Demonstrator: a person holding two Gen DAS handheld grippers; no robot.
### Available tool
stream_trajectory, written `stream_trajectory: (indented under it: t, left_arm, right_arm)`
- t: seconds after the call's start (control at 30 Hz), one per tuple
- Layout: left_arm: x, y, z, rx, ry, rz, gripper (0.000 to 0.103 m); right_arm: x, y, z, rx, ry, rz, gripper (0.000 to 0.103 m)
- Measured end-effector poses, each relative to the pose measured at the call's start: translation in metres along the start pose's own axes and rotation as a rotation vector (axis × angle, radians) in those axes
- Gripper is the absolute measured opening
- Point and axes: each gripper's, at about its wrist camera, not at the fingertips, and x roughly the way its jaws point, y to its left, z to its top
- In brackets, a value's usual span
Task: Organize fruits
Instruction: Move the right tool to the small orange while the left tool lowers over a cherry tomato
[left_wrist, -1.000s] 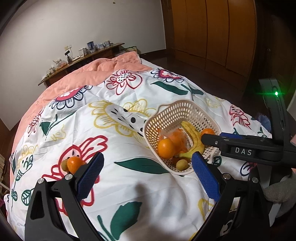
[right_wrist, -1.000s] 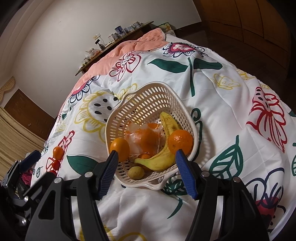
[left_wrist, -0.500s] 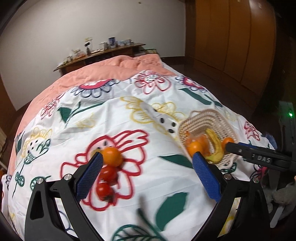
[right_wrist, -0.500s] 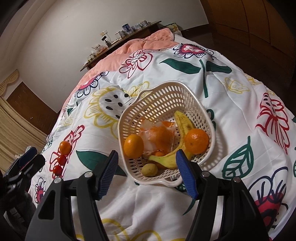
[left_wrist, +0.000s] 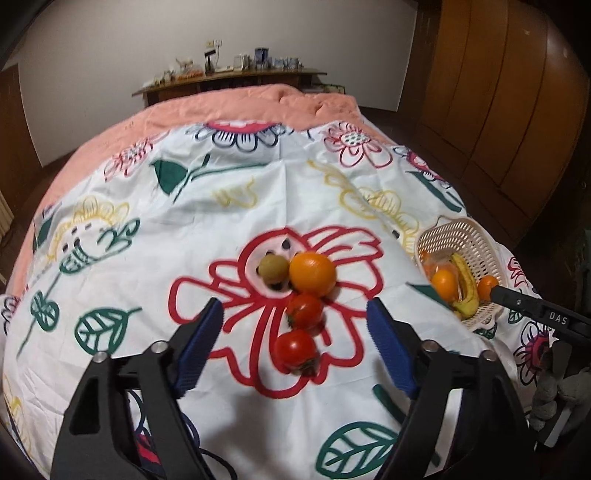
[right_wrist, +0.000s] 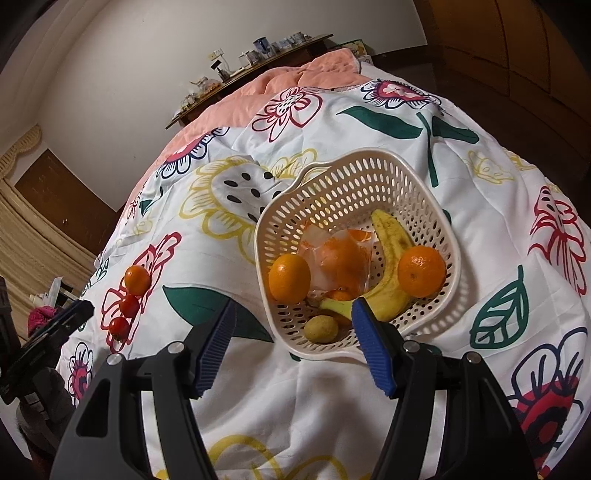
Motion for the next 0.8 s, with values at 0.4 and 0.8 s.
stream_trajectory:
  t: [0.4, 0.8]
  left_arm:
    - [0.026, 0.004, -0.017, -0.003, 0.068, -0.012, 0.055]
    - [0.038, 0.001, -0.027, 0.023, 0.101, -0.023, 0.032]
  right_arm:
    - [0.000, 0.012, -0.003, -0.023, 0.007, -0.001, 0.065]
    - [0.000, 0.029, -0.006, -0.061, 0.014, 0.007, 0.065]
